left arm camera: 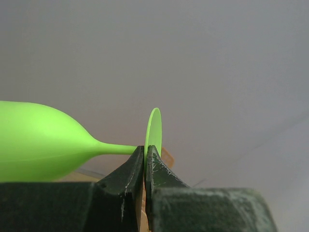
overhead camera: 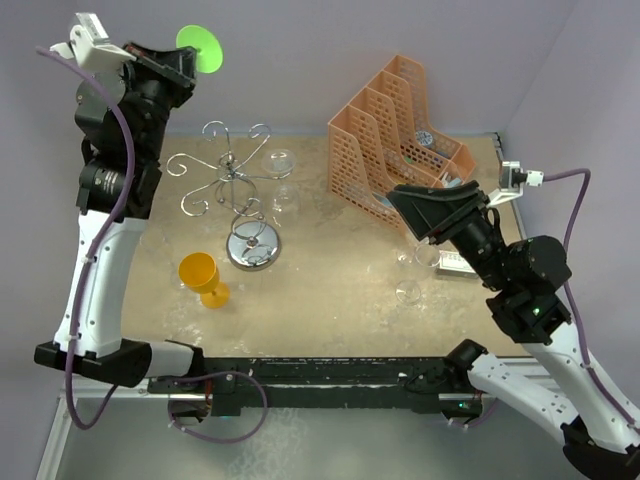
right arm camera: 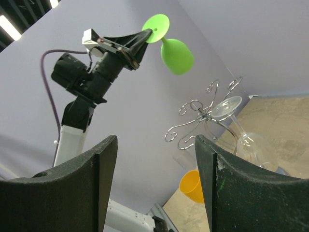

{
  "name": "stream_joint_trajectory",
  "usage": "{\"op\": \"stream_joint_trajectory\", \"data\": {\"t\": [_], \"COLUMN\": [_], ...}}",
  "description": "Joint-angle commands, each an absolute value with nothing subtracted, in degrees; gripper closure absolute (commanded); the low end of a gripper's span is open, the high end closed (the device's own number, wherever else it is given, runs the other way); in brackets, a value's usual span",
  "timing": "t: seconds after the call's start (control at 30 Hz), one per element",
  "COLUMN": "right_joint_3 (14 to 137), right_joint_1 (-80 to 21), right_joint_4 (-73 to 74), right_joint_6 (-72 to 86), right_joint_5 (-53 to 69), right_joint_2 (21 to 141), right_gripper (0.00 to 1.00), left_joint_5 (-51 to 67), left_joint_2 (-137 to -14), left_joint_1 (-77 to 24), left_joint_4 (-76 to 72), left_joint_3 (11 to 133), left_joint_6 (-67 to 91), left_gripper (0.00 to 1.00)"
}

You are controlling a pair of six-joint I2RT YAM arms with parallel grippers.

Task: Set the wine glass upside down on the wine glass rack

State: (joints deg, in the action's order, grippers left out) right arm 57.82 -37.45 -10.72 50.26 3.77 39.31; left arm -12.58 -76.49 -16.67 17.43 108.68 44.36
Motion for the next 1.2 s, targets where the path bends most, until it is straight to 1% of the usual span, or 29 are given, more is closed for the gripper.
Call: {"op": "stream_joint_trajectory", "data": {"t": [0.0,0.23,0.47,0.6,0.87,1.03,1.17], "right_joint_3": [58.4,57.4,57.4,57.3,56.7,58.0,58.8], "right_joint_1": [-37.5,-37.5,-37.5,-37.5,-37.5,-37.5,-37.5], "right_joint_4": [-14.2,-14.4,-14.5,-14.5,-15.2,-15.4,-16.3], "right_joint_6": [48.9,49.1,49.1,49.2,50.0,49.1,48.4], "right_joint_5": [4.3,4.3,4.5,4.6,4.7,6.4,8.0], "right_joint_2": [39.8,39.8,40.6,40.9,41.9,45.2,47.4], "right_gripper": [0.33,0.33,0.33,0.33,0.34,0.34,0.34], "left_joint_5": [-4.9,-5.3,-16.7,-19.8,-13.9,-10.7,-11.4], "left_joint_2": [-74.5,-69.6,-59.8,-56.3,-51.1,-47.8,-46.4], "left_joint_1": [-7.6,2.8,3.1,3.1,3.1,3.1,3.1], "left_joint_4": [13.4,15.6,19.2,21.8,25.3,27.0,29.7], "left_joint_3": [104.5,95.8,85.3,81.6,73.1,70.6,70.0], "left_joint_6": [48.2,50.3,50.8,51.5,53.7,53.2,53.4], "left_gripper": [1.00,1.00,1.00,1.00,1.00,1.00,1.00]}}
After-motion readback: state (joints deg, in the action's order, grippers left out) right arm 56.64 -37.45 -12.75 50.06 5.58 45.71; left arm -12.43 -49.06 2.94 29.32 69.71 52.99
